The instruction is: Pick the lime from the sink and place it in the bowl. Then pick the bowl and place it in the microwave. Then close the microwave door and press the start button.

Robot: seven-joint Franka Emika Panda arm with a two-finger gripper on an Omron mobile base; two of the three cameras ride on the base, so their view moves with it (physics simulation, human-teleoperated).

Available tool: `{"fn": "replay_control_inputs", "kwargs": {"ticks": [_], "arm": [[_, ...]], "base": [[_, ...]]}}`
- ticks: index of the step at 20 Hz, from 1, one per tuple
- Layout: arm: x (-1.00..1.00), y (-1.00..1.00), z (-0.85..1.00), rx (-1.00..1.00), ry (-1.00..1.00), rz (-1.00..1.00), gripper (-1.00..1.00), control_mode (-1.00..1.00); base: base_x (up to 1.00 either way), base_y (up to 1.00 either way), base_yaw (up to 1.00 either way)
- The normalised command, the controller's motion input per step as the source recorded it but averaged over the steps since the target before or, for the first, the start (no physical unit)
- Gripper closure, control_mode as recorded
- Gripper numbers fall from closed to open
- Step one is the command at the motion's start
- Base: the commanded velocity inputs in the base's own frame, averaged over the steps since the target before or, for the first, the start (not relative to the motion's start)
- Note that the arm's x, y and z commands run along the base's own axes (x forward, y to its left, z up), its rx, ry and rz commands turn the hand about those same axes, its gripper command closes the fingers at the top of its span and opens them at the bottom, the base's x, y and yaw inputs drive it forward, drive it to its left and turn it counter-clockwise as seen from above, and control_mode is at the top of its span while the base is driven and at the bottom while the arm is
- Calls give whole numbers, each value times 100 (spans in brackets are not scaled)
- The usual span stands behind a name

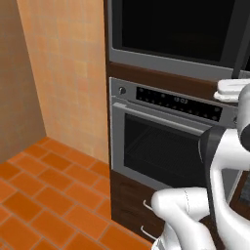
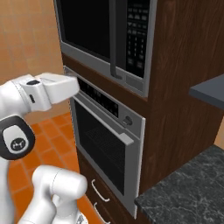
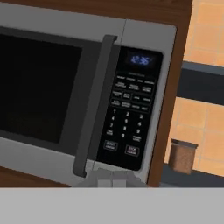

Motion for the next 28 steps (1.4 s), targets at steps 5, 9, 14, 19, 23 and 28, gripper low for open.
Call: {"fn": "replay_control_inputs", "kwargs": {"ticks": [5, 9, 14, 19, 23, 28], "arm": [[9, -4, 2, 23, -1, -7, 100, -100], [37, -4, 1, 10, -2, 0, 100, -100], [30, -19, 2, 6, -4, 0, 100, -100], [26, -21, 0, 5, -1, 0, 100, -100], [29, -25, 0, 4, 0, 0, 100, -100], [16, -35, 0, 5, 0, 0, 100, -100]], "base": [[0, 0, 0], [0, 0, 0], [0, 0, 0], [0, 0, 0], [0, 0, 0], [0, 0, 0]]}}
